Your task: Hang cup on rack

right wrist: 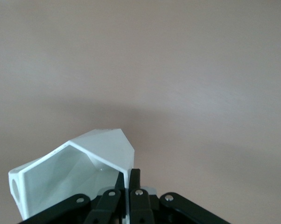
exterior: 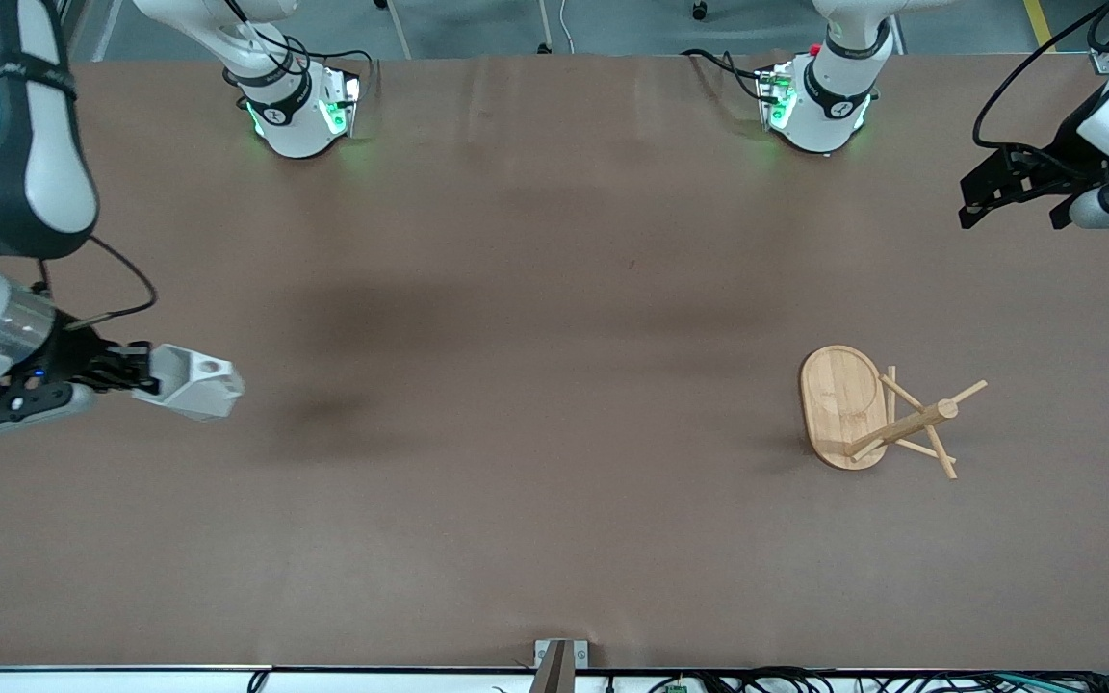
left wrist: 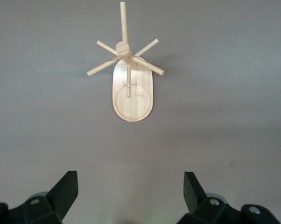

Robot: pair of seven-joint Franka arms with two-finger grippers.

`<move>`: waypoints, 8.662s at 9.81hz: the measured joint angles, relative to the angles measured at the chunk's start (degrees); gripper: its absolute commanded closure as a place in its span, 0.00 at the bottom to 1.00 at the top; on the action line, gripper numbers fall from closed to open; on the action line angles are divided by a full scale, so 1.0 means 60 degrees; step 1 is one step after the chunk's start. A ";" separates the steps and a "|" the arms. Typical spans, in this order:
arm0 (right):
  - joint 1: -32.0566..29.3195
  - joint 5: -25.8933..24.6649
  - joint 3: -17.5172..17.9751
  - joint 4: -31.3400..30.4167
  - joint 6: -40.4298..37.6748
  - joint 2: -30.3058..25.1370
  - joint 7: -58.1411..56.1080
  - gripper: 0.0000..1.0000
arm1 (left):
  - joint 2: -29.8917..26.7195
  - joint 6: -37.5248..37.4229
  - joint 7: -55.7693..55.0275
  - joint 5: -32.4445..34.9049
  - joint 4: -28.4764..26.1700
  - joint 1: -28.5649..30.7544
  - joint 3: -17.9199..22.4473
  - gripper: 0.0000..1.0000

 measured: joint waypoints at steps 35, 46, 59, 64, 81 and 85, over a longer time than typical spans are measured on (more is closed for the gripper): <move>0.4706 1.0263 -0.0181 0.0799 -0.1345 0.0896 0.0789 0.86 | 0.2063 0.3699 0.6766 -0.2076 -0.0090 -0.2231 -0.3227 0.87; 0.2661 0.4996 -0.0513 0.1228 -0.1496 0.0033 0.0624 0.00 | 0.2018 0.3755 0.4055 -0.1182 -0.0179 -0.1437 -0.3113 0.99; -0.0467 -0.1769 -0.0601 0.2812 -0.2705 -0.0980 0.0548 0.00 | 0.1839 0.4138 0.3216 -0.1382 -0.2909 0.1798 -0.3091 0.98; -0.0509 -0.2405 -0.0542 0.2443 -0.3957 -0.1781 0.1224 0.00 | 0.2688 0.4248 0.3677 -0.0374 -0.2871 0.1901 -0.3091 0.98; -0.1404 -0.2460 0.0434 0.2108 -0.4704 -0.2150 0.1906 0.00 | 0.3376 0.3834 0.5053 0.0113 -0.2439 0.3150 -0.3085 0.91; -0.1405 -0.2461 0.0439 0.2116 -0.4673 -0.2152 0.1907 0.00 | 0.3901 0.3834 0.5052 0.0113 -0.1992 0.3264 -0.3081 0.00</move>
